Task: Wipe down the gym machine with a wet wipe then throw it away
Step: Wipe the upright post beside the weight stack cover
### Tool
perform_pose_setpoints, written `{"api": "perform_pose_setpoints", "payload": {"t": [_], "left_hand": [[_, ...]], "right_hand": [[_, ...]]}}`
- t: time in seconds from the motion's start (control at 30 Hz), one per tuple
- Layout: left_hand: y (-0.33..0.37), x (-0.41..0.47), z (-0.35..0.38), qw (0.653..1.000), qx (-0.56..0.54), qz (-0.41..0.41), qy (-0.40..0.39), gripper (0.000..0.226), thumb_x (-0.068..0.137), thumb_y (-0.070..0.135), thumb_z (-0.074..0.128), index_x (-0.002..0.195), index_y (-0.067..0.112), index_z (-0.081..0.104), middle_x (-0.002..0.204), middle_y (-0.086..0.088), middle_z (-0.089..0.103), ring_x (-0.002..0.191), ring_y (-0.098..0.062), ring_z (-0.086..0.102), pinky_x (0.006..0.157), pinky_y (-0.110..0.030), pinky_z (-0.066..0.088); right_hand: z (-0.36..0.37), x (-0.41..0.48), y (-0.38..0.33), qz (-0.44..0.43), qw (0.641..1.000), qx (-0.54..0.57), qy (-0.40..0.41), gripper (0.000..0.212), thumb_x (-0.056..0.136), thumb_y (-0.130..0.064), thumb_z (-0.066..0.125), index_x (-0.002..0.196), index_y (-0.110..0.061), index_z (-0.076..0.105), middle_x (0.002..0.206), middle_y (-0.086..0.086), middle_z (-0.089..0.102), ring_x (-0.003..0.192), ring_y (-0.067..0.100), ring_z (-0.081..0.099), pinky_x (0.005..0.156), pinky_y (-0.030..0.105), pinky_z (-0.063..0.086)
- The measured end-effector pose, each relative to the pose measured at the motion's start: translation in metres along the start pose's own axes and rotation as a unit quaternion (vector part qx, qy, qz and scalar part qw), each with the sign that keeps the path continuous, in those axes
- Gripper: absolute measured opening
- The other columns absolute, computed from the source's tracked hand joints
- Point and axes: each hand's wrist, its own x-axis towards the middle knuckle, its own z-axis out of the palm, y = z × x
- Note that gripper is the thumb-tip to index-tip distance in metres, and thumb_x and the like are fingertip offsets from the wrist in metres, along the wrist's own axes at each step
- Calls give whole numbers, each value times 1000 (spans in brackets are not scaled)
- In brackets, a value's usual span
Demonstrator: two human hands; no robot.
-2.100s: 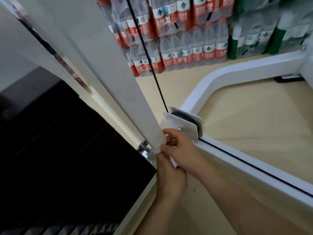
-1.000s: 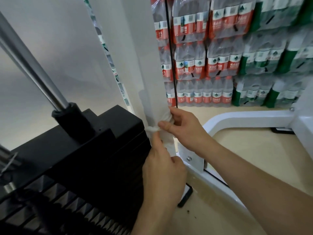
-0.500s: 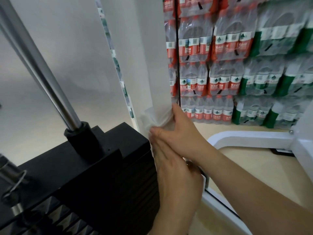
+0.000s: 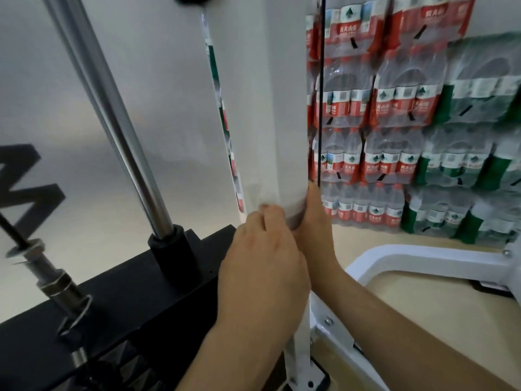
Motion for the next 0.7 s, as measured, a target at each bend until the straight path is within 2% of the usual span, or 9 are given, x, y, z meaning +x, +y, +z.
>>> {"api": "perform_pose_setpoints", "payload": {"t": [0.07,0.1,0.17,0.23,0.33,0.47,0.57,0.63,0.7], "left_hand": [[-1,4,-7,998,60,26,-11,45,92,20,42,135,19,31,123,-1,45,103,-14,48,75,-23,39],[-1,8,-16,996,81,43,-2,51,88,18,43,137,16,34,120,-3,51,96,-14,51,69,-25,42],[-6,19,-35,993,85,56,58,61,77,19,43,138,12,40,96,0,60,73,-10,45,55,-24,36],[-17,32,-41,990,87,80,74,68,78,22,35,146,16,27,89,4,58,69,-9,39,55,-26,33],[-26,40,-46,995,46,74,51,70,82,16,41,149,21,18,96,3,62,69,-14,44,55,-29,37],[-33,41,-39,992,71,101,41,67,85,25,31,150,21,18,110,5,61,85,-14,55,61,-21,34],[-42,42,-35,989,76,121,25,73,90,23,34,154,20,-2,121,7,53,87,-6,41,64,-16,30],[-43,43,-45,988,106,113,5,82,80,14,45,153,8,10,102,2,60,75,-8,43,52,-16,34],[-46,44,-56,982,149,113,35,83,69,11,48,149,1,25,96,-3,64,72,-15,57,46,-24,48]], "right_hand": [[3,9,-17,6,1000,20,21,115,51,-96,43,131,-14,41,124,1,57,109,17,58,92,40,53],[5,17,-30,-20,999,4,42,104,59,-87,49,131,-14,41,124,1,57,108,18,58,91,41,53],[11,38,-52,-97,990,-41,97,76,77,-59,67,132,-15,39,122,-2,56,102,14,59,83,33,56],[18,57,-65,-143,976,-64,150,67,86,-45,68,137,-14,38,126,-3,56,103,10,59,78,18,53],[27,51,-51,-155,964,-102,192,73,90,-53,58,147,-15,30,141,1,50,117,16,57,85,24,52],[24,25,-17,-141,971,-133,141,81,90,-59,53,150,-18,16,148,5,41,125,19,51,94,31,51],[21,41,-34,-186,957,-165,148,85,91,-52,56,151,-5,17,149,13,39,125,16,43,95,9,33],[23,61,-59,-225,940,-175,187,84,90,-41,65,147,3,24,143,19,44,119,14,39,92,-3,23],[26,74,-76,-247,924,-175,235,83,88,-40,68,146,5,29,138,20,48,118,17,39,92,0,21]]}}
